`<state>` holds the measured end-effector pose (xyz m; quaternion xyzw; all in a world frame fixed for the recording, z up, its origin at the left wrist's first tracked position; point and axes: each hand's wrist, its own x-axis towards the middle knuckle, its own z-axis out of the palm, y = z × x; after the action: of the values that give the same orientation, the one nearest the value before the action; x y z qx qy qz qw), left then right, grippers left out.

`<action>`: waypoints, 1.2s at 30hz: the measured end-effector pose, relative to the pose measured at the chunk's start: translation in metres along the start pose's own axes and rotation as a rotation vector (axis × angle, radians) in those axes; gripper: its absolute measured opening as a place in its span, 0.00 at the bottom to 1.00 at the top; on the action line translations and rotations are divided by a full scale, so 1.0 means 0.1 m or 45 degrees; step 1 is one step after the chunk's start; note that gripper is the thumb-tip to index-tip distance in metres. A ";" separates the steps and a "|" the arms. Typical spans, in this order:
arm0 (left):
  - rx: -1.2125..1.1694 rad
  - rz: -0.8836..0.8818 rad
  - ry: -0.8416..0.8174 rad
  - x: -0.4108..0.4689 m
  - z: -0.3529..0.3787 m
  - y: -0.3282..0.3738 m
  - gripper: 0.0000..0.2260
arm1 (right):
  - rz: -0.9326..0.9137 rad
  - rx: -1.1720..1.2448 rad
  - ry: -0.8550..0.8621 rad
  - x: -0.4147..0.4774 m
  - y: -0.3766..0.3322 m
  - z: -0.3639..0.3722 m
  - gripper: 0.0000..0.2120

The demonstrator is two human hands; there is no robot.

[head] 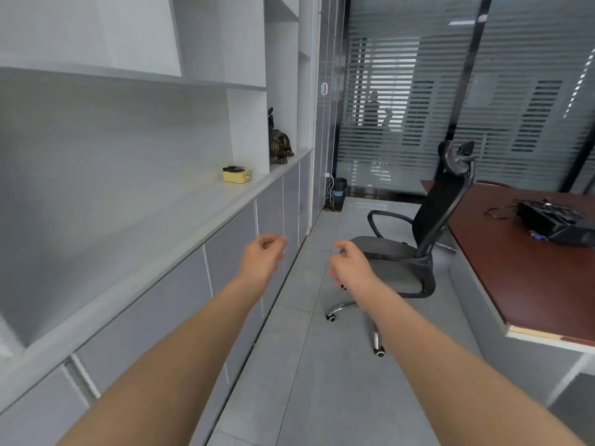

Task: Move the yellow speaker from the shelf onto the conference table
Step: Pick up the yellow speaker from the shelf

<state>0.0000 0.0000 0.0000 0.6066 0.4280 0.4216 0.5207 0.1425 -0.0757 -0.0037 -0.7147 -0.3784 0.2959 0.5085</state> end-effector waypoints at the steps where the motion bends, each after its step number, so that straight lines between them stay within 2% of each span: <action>1: -0.011 -0.016 0.007 0.09 0.05 0.03 0.15 | 0.020 -0.020 -0.019 0.08 -0.04 -0.05 0.19; 5: 0.007 -0.087 0.041 0.52 0.20 -0.02 0.22 | 0.045 -0.031 -0.031 0.63 -0.03 -0.19 0.22; 11: 0.053 -0.130 0.132 0.99 0.24 -0.15 0.24 | 0.094 -0.058 -0.012 1.20 0.03 -0.21 0.24; 19: 0.013 -0.038 0.074 1.92 0.51 -0.06 0.24 | 0.063 -0.024 -0.060 2.11 -0.12 -0.02 0.23; 28: 0.022 -0.123 0.086 3.35 0.56 -0.24 0.22 | 0.119 -0.051 -0.108 3.49 -0.30 0.33 0.20; 36: 0.044 -0.157 0.152 4.23 0.59 -0.36 0.22 | 0.035 0.003 -0.065 4.41 -0.29 0.58 0.19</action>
<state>0.1712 0.3931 -0.0144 0.5617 0.5021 0.4166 0.5087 0.3260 0.3301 -0.0111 -0.7115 -0.3810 0.3214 0.4953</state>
